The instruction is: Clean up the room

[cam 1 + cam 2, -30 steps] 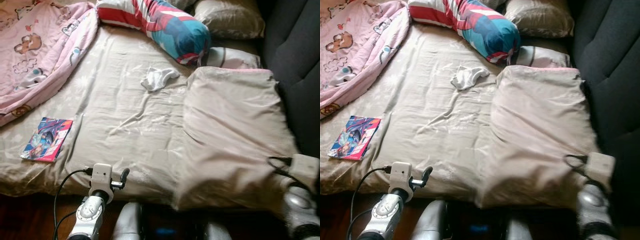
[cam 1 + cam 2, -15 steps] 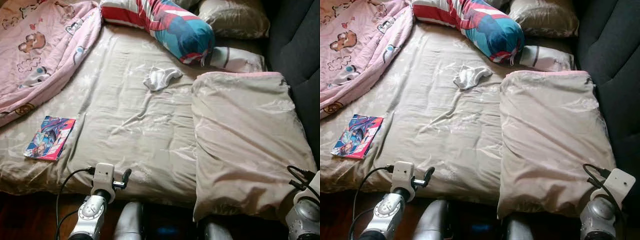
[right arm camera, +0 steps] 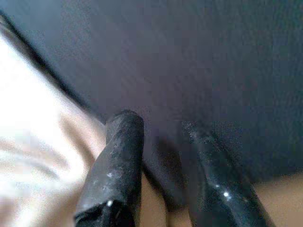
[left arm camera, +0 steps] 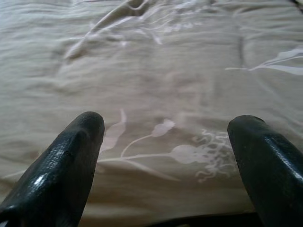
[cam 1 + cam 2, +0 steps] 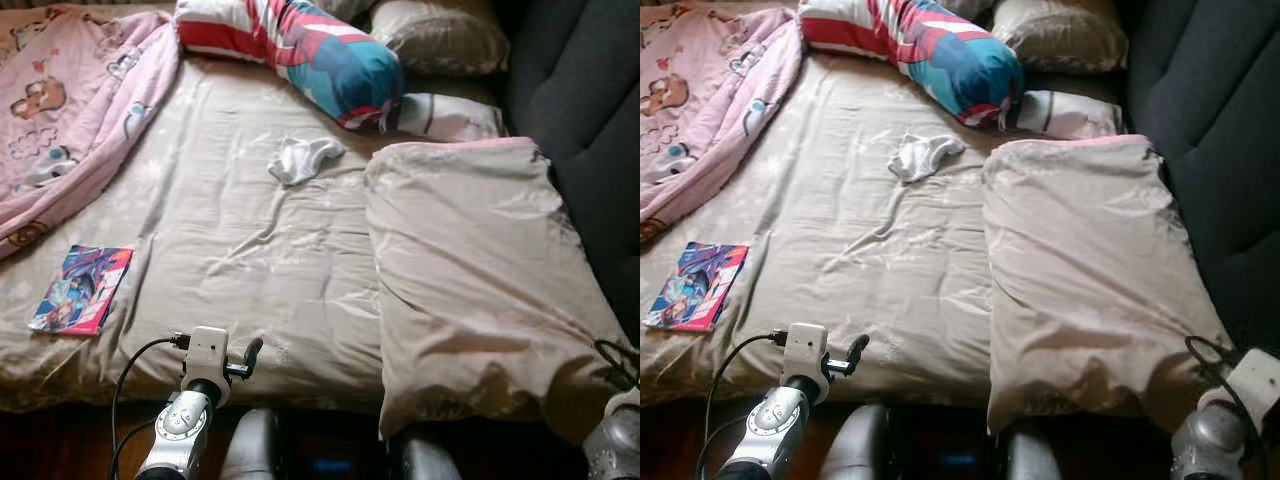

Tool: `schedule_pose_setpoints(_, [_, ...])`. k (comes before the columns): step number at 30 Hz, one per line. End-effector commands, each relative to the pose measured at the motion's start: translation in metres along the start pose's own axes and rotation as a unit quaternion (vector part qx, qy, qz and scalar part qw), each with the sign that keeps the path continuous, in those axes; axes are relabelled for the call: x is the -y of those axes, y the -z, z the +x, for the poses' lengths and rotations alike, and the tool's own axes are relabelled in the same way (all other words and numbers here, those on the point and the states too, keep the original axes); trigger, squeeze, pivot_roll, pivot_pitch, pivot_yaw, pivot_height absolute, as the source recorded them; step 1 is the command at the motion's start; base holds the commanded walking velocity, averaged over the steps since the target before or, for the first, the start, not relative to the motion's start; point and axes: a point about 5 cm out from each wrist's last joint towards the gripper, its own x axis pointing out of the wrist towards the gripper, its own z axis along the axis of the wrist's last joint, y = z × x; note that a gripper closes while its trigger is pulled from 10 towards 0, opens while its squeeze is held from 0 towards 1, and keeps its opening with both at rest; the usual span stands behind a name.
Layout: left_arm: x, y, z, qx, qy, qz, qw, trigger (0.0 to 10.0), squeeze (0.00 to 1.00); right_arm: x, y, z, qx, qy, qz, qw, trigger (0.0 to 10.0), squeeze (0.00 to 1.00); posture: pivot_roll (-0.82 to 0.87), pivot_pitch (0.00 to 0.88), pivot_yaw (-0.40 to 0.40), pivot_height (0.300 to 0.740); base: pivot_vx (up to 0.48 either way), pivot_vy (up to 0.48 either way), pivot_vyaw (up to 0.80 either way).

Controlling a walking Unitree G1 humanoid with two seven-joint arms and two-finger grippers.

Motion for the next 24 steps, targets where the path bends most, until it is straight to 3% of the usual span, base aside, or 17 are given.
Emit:
schedule_pose_setpoints(1, [0.001, 0.014, -0.007, -0.030, 0.005, 0.001, 1.000, 10.0, 0.00, -0.015, -0.009, -0.004, 0.051, -0.054, -0.032, 0.997, 10.0, 1.00, 0.03, 0.219, 0.012, 0.646, 0.000, 0.000, 0.00])
schedule_pose_setpoints(5, [0.000, 0.015, -0.008, -0.032, 0.003, 0.000, 0.999, 10.0, 0.00, -0.050, -0.018, -0.021, 0.102, -0.176, -0.004, 0.979, 10.0, 1.00, 0.03, 0.219, 0.011, 0.646, 0.000, 0.000, 0.00])
schedule_pose_setpoints(8, [-0.001, 0.013, -0.008, -0.022, -0.003, -0.003, 1.000, 10.0, 0.00, -0.058, -0.014, -0.029, 0.098, -0.198, 0.033, 0.975, 10.0, 1.00, 0.03, 0.217, 0.007, 0.646, 0.000, 0.000, 0.00])
schedule_pose_setpoints(9, [-0.003, 0.010, -0.008, -0.010, -0.008, -0.005, 1.000, 10.0, 0.00, -0.063, -0.009, -0.036, 0.086, -0.210, 0.062, 0.972, 10.0, 0.05, 0.03, 0.216, 0.004, 0.646, 0.000, 0.000, 0.00])
schedule_pose_setpoints(11, [-0.004, 0.007, -0.007, -0.001, -0.011, -0.006, 1.000, 10.0, 0.00, -0.066, -0.004, -0.041, 0.077, -0.222, 0.072, 0.969, 10.0, 0.00, 0.04, 0.216, 0.003, 0.646, 0.000, 0.000, 0.00])
schedule_pose_setpoints(17, [-0.007, 0.003, -0.006, 0.010, -0.016, -0.007, 1.000, 10.0, 0.00, -0.071, 0.020, -0.063, 0.050, -0.282, 0.069, 0.956, 10.0, 0.00, 0.03, 0.217, 0.001, 0.646, 0.000, 0.000, 0.00])
schedule_pose_setpoints(24, [-0.002, 0.005, -0.006, 0.007, -0.012, -0.013, 1.000, 10.0, 0.00, -0.081, 0.031, -0.071, 0.011, -0.297, 0.069, 0.952, 10.0, 0.00, 0.03, 0.211, 0.000, 0.701, 0.000, 0.000, 0.00])
